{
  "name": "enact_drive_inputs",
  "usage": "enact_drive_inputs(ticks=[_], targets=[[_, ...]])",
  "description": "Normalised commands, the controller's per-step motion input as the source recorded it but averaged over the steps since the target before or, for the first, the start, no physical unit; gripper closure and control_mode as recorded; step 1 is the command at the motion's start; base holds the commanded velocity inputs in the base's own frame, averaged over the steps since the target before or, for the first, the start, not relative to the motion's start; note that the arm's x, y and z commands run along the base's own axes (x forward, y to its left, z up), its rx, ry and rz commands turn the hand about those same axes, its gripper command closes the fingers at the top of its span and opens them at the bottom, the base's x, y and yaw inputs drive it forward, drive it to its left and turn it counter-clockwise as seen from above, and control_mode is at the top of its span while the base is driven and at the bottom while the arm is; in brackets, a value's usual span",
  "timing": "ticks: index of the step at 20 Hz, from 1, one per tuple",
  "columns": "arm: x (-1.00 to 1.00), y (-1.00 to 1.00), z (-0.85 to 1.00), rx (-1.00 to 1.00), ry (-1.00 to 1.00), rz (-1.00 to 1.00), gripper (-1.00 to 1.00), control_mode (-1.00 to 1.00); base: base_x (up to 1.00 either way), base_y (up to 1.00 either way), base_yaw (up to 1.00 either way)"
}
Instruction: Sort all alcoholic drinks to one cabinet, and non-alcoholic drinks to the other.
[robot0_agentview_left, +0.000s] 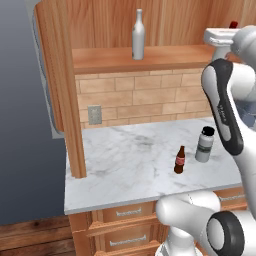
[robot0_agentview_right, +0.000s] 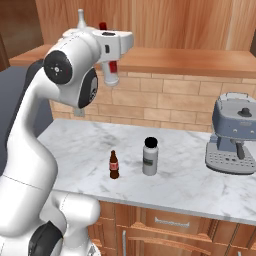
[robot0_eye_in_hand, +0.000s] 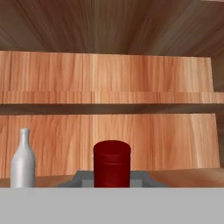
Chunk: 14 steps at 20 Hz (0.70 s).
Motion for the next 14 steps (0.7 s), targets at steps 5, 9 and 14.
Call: enact_drive_inputs(ticks=[5, 9, 14], targets=[[0.00, 0.10, 0.18, -0.05, 0.00, 0.11, 1.00, -1.00, 0.00, 0.00, 0.00], [0.00, 0.14, 0.08, 0.00, 0.00, 0.10, 1.00, -1.00, 0.00, 0.00, 0.00], [0.00, 0.17, 0.08, 0.00, 0.00, 0.07, 1.00, -1.00, 0.00, 0.00, 0.00]])
